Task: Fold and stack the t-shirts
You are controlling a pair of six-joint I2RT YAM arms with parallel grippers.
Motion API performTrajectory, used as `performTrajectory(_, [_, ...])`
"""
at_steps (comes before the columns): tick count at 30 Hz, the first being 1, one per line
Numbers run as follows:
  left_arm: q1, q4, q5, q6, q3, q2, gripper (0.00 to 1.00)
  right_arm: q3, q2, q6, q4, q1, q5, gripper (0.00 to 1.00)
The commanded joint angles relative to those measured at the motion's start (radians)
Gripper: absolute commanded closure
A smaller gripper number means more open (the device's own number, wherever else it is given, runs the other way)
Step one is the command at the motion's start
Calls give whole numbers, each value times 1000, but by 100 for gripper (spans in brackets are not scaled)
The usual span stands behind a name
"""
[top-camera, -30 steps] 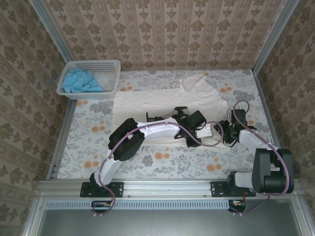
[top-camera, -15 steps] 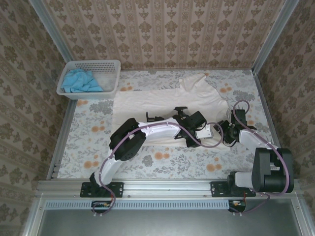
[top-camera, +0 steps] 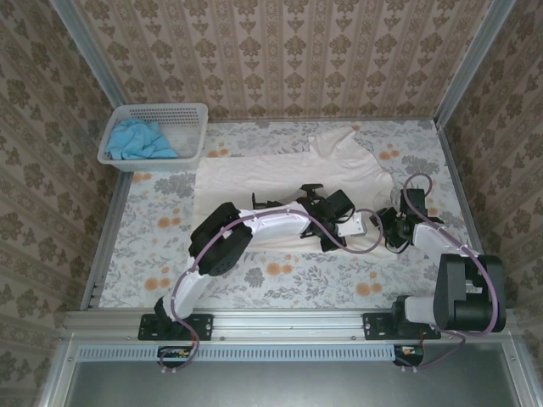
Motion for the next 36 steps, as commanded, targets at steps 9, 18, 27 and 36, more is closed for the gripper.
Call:
performTrajectory(9, [53,79,41,-63,-45,-48,100,-30,-95,-92,-148,-14,-50,48])
performTrajectory(18, [128,179,197,-187,-90,-82,100,-7,10,-135,-164,-14,-64,58])
performTrajectory(27, [202,276,242,-340,-118,-80,100,-7,49,-126,-163,-14,-27,64])
performTrajectory(36, [251,311,110,-449,-153,-103,100,21,37,-111,-190,-14,10,61])
